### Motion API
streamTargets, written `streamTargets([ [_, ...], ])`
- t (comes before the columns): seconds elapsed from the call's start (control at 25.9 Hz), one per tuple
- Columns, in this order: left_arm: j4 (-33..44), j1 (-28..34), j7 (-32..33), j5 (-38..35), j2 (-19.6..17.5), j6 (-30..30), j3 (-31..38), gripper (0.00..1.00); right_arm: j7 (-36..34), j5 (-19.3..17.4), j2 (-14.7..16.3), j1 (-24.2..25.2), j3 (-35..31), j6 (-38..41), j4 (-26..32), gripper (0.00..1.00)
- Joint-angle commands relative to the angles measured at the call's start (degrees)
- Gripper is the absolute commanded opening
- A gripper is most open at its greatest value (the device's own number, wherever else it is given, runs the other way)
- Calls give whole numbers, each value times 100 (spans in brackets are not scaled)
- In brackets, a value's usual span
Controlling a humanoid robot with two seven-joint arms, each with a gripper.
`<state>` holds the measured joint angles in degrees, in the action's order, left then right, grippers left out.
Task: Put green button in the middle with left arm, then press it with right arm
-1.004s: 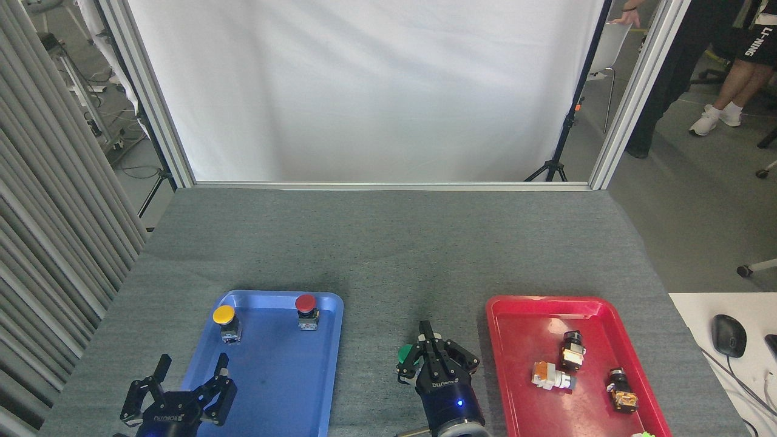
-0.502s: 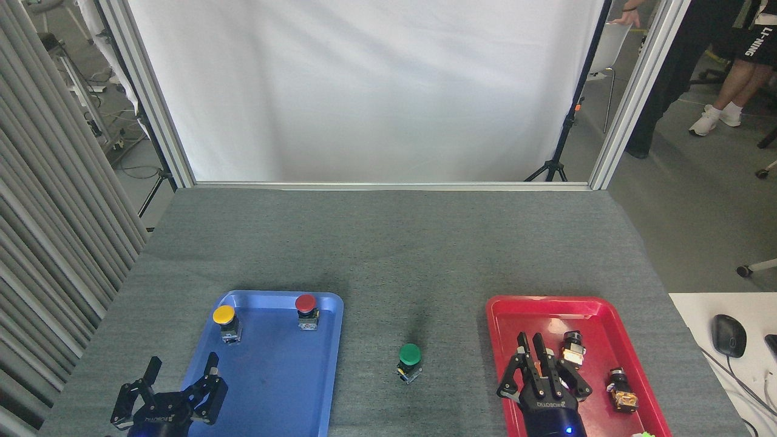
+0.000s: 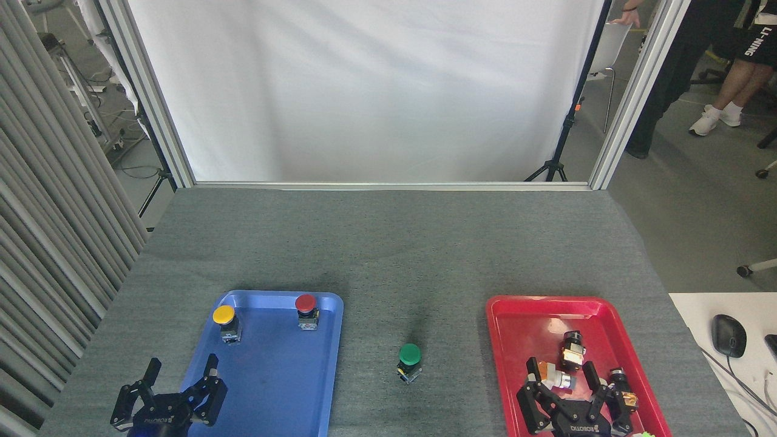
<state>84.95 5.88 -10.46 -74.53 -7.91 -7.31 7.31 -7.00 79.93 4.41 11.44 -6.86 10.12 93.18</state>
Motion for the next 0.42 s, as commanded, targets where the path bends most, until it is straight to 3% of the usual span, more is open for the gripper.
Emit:
streamTargets([
  [0.0, -5, 1, 0, 0, 0, 2, -1, 100, 67, 31, 78, 77, 9, 113, 51, 100],
  [0.39, 13, 80, 0, -9, -9, -7, -1, 100, 331, 225, 166, 69, 79, 87, 24, 100],
])
